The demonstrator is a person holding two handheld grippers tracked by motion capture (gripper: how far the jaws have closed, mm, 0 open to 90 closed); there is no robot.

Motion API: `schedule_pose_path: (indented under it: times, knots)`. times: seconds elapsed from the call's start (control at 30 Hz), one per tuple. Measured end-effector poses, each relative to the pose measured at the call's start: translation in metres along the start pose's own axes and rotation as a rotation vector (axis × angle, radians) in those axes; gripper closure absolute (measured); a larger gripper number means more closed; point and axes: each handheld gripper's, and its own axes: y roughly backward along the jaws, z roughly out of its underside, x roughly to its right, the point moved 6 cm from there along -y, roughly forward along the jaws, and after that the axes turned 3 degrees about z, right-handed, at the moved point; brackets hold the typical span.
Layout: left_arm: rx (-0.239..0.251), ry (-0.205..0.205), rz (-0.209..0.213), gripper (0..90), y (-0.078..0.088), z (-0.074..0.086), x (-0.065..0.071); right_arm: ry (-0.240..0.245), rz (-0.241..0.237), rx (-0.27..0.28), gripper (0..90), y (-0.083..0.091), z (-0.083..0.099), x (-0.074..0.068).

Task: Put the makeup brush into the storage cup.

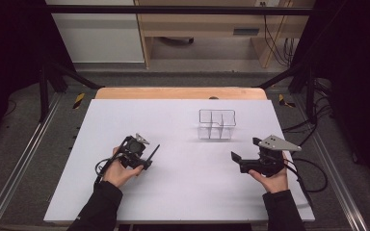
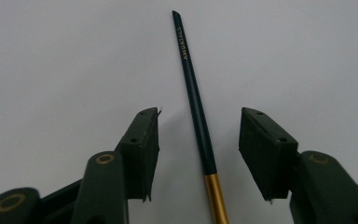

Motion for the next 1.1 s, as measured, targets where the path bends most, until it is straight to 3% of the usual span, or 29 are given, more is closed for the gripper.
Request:
schedule_pose_path:
  times: [0.4,1.1]
  knots:
    - [-0.048,-0.021,0.007,64.9,-0.0094,0.0019,0.0036,0.013,-0.006,-0.022,4.4,-0.0024,0.0022,-0.0019]
    - [-0.063,0.006,0.030,80.5,-0.0090,0.0032,0.0058,0.013,-0.013,-0.017,3.3,-0.0019,0.0009,-0.0029]
